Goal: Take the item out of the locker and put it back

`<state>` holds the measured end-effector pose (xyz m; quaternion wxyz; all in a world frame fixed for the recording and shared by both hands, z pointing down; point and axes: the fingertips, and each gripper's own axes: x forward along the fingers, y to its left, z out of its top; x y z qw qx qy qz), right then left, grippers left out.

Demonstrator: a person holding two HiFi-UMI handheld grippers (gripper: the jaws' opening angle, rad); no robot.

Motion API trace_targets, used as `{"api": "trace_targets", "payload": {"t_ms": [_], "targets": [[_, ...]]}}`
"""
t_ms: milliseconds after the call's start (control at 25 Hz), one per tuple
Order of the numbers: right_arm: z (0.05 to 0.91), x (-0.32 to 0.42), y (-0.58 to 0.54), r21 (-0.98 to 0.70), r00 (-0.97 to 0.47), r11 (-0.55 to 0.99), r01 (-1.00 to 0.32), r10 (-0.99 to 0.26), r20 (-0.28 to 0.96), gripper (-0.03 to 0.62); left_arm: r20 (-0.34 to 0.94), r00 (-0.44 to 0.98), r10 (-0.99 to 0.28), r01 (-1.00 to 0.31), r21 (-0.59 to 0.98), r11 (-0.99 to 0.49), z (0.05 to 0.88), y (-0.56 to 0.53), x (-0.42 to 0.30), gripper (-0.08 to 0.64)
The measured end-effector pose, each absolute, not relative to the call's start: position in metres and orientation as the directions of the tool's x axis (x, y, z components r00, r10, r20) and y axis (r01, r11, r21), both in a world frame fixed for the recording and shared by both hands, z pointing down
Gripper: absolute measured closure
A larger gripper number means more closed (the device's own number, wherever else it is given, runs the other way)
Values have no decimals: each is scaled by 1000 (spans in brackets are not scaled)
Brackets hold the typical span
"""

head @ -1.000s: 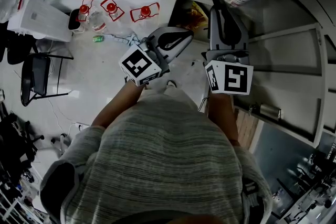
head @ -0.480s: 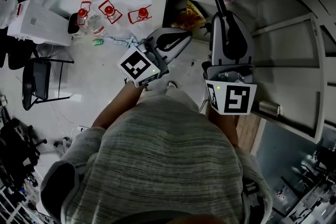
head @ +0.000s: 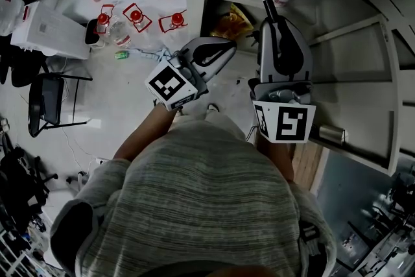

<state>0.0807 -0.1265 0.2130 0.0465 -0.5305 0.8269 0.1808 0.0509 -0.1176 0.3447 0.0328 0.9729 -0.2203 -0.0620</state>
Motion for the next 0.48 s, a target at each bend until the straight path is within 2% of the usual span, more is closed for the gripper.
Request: {"api": "trace_targets", "payload": {"t_ms": [480], "targets": [[252, 69, -156, 216, -462, 426, -879, -873, -157, 517, -89, 883, -461, -454, 92, -886, 347, -119, 39, 554]]}}
